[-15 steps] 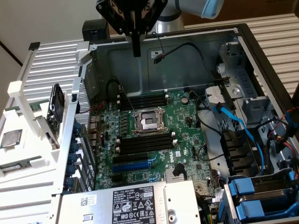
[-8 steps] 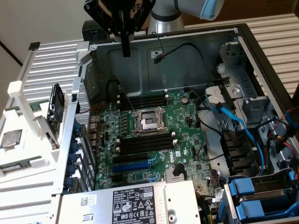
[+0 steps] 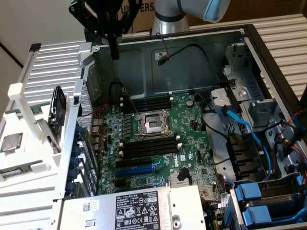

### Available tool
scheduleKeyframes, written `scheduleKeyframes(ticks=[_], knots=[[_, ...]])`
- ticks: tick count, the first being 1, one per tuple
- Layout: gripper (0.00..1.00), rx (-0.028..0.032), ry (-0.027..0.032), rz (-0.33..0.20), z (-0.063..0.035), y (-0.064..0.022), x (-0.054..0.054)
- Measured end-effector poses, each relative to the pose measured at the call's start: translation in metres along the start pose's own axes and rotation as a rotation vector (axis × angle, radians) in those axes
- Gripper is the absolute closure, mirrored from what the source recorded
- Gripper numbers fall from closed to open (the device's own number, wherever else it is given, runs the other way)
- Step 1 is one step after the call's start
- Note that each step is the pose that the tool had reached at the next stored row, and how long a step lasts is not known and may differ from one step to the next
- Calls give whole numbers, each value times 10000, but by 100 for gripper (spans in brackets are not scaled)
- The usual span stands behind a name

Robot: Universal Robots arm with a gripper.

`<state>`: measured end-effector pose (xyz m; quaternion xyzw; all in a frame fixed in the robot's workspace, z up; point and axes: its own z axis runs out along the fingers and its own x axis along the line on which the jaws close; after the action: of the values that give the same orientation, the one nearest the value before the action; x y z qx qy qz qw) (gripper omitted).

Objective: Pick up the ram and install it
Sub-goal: 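Reach for the ram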

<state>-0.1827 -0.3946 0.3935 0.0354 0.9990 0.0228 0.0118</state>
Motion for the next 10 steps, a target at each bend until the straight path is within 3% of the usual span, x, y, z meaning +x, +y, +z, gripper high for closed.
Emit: scheduleKeyframes(ticks=[10], knots=[[89, 4, -42, -3, -11, -32, 449]])
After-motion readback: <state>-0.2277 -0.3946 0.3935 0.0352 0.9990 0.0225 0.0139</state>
